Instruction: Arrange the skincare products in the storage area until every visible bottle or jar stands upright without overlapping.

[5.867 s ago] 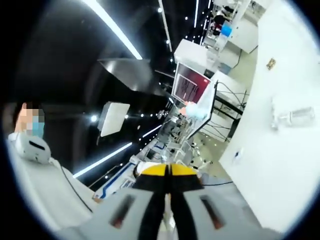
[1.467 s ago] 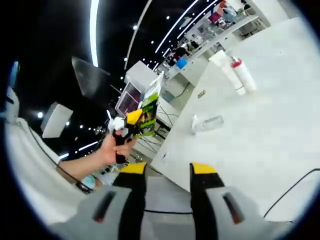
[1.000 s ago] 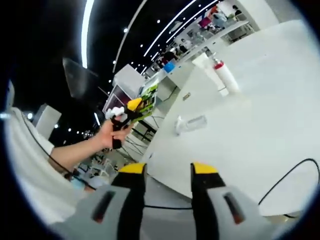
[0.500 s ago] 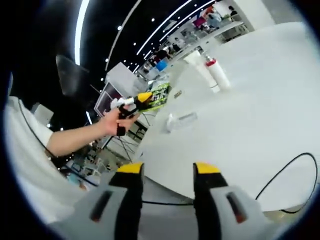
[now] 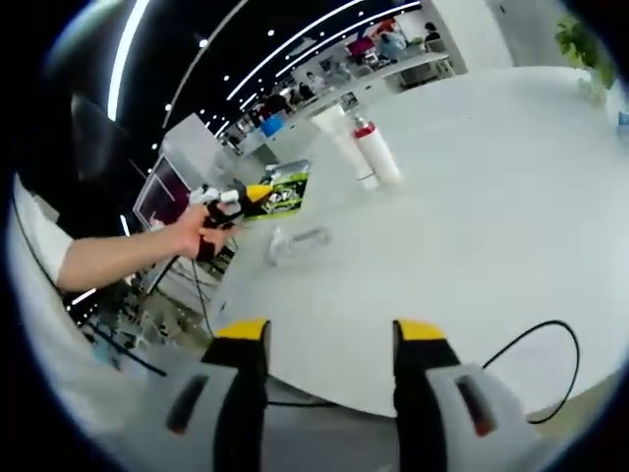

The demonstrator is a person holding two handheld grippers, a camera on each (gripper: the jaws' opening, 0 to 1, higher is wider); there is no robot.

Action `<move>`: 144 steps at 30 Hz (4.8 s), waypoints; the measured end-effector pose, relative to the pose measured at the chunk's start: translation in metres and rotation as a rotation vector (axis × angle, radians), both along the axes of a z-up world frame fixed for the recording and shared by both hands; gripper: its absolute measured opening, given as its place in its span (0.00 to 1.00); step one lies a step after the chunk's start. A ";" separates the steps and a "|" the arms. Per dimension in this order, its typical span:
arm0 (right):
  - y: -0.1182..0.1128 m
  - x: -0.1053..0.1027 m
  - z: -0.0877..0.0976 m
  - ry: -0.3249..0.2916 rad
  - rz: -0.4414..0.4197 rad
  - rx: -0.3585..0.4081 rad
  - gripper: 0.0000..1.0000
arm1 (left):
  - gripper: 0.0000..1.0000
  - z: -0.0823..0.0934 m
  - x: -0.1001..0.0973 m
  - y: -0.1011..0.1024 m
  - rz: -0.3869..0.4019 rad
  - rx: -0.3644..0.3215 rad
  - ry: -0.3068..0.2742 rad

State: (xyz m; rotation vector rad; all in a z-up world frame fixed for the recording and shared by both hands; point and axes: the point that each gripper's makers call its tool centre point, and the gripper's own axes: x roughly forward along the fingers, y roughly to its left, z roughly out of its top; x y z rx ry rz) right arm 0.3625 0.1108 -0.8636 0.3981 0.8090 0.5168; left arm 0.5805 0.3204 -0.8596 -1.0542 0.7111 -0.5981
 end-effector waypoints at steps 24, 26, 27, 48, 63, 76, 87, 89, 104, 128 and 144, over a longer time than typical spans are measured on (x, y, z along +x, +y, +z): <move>-0.008 -0.019 -0.021 0.079 -0.013 -0.056 0.53 | 0.01 -0.052 0.053 -0.015 -0.033 0.093 0.136; -0.008 -0.019 -0.021 0.080 -0.013 -0.059 0.53 | 0.01 -0.053 0.056 -0.016 -0.028 0.086 0.145; -0.009 -0.019 -0.021 0.081 -0.014 -0.061 0.53 | 0.01 -0.054 0.056 -0.017 -0.026 0.090 0.145; -0.012 -0.021 -0.027 0.107 -0.042 -0.075 0.52 | 0.01 -0.078 0.056 -0.019 -0.073 0.137 0.187; -0.014 -0.022 -0.031 0.117 -0.051 -0.090 0.52 | 0.02 -0.100 0.065 -0.009 -0.080 0.212 0.209; -0.013 -0.025 -0.033 0.123 -0.042 -0.097 0.52 | 0.06 -0.108 0.061 -0.014 -0.092 0.281 0.198; -0.012 -0.026 -0.034 0.127 -0.036 -0.094 0.51 | 0.08 -0.107 0.063 -0.015 -0.124 0.342 0.157; -0.012 -0.026 -0.034 0.127 -0.033 -0.092 0.51 | 0.08 -0.107 0.065 -0.015 -0.137 0.352 0.144; -0.009 -0.026 -0.036 0.131 -0.018 -0.094 0.51 | 0.13 -0.104 0.064 -0.008 -0.130 0.372 0.161; -0.003 -0.026 -0.031 0.098 0.006 -0.081 0.51 | 0.43 -0.066 0.050 0.023 -0.169 0.515 -0.001; 0.000 -0.027 -0.025 0.074 0.022 -0.064 0.50 | 0.48 -0.100 -0.047 -0.028 -0.833 0.937 -0.334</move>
